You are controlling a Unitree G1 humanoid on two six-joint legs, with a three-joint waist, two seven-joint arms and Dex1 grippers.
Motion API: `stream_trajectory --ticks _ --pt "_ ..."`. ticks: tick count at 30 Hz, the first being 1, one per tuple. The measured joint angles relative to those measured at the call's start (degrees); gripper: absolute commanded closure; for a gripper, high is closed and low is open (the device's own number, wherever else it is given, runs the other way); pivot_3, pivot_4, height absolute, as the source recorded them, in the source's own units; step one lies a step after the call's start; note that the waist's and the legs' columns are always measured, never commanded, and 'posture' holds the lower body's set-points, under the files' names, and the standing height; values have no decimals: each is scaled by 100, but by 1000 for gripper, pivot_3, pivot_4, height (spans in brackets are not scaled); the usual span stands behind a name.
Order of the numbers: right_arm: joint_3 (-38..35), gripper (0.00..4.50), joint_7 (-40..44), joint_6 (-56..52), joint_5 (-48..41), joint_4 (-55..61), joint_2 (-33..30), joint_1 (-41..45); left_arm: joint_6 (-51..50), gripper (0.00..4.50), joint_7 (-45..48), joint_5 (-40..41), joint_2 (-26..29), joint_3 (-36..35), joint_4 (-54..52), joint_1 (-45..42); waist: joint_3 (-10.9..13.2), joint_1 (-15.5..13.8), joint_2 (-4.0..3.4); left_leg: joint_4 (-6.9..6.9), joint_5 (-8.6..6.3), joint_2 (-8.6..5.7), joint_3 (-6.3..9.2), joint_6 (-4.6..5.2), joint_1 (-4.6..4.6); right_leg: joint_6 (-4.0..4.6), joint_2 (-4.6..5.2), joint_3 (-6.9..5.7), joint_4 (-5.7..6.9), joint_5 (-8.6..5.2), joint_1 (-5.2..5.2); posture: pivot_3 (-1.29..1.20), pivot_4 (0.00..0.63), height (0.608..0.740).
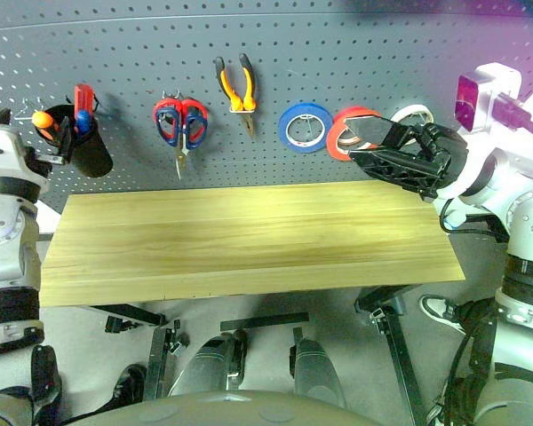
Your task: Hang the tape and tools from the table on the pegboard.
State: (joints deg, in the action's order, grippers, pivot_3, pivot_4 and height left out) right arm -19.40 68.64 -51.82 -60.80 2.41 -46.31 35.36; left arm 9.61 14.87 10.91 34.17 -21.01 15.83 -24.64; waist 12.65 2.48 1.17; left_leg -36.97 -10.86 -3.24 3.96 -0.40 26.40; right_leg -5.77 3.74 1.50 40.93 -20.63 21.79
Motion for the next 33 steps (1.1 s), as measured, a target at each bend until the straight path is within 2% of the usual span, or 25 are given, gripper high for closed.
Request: stream_trajectory --ticks 5,9,15,26,33 --pt "1 0 30 37 68 -17 0 0 -436 18 212 238 -287 84 -572 200 0 -4 1 0 -1 0 0 1 4 0 0 0 -11 0 -1 -59 192 740" --pt "79 0 81 95 141 -53 0 1 -667 18 203 271 -317 164 -1189 195 1 -10 0 1 -2 0 1 3 2 0 0 -2 -28 0 -10 -54 196 740" --pt "96 0 149 105 214 -148 0 19 -981 18 181 357 -387 188 -1500 192 2 -7 -1 3 -5 0 1 7 1 0 0 -4 -41 0 -16 -47 201 740" --pt "182 0 273 179 384 -299 1 184 -1636 18 92 596 -384 189 -2265 -338 3 -44 -3 6 -10 -1 5 16 1 -2 0 -11 -68 1 -31 -31 193 740" --pt "234 0 379 279 504 -472 16 218 -2408 18 383 1195 -421 369 -2750 -495 3 -48 -3 8 -10 -1 5 16 0 -2 -1 -12 -73 1 -34 -27 187 740"
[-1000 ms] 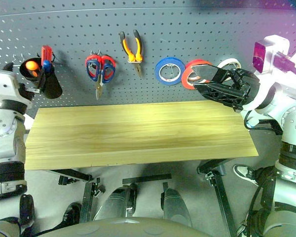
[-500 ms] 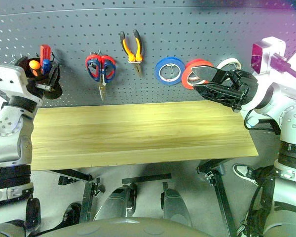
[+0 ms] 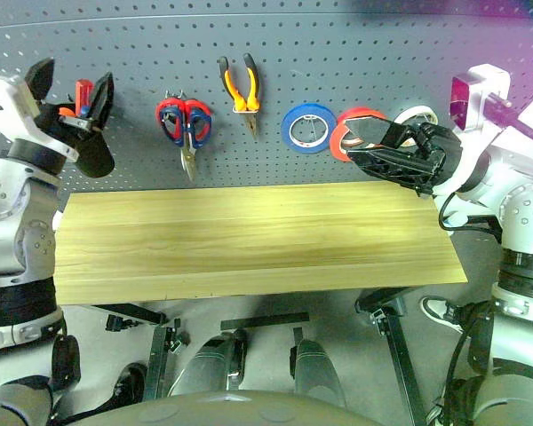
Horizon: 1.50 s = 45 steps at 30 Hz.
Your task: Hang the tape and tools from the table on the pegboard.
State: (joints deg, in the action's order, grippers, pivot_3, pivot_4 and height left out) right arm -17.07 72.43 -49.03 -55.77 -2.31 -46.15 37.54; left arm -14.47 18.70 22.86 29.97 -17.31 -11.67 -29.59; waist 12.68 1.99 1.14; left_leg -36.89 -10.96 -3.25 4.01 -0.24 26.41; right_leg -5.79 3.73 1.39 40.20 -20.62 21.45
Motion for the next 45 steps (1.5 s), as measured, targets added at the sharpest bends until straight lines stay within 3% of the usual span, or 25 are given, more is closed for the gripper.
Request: stream_trajectory --ticks 21,29,33,45 --pt "63 0 236 505 513 -263 11 -491 -1410 18 2068 1391 -10 596 246 441 1 31 -3 1 0 0 1 0 -3 0 0 0 -3 0 -4 -73 175 740" --pt "387 0 336 908 1002 -253 12 -956 -1200 18 2866 1038 152 1023 558 935 1 44 -5 3 0 1 1 -1 -7 0 0 1 -4 0 -5 -81 160 740" --pt "624 0 290 1300 1441 -314 38 -1134 -597 18 2941 580 155 1040 1132 1128 -3 48 -11 5 0 1 0 -1 -12 0 1 1 -4 0 -7 -82 149 740" --pt "786 0 -270 1635 1725 -465 907 -1454 162 18 2635 227 -577 992 1609 1321 -29 41 -22 2 3 -1 0 -6 -12 -2 -1 -3 -3 1 -10 -74 118 740"
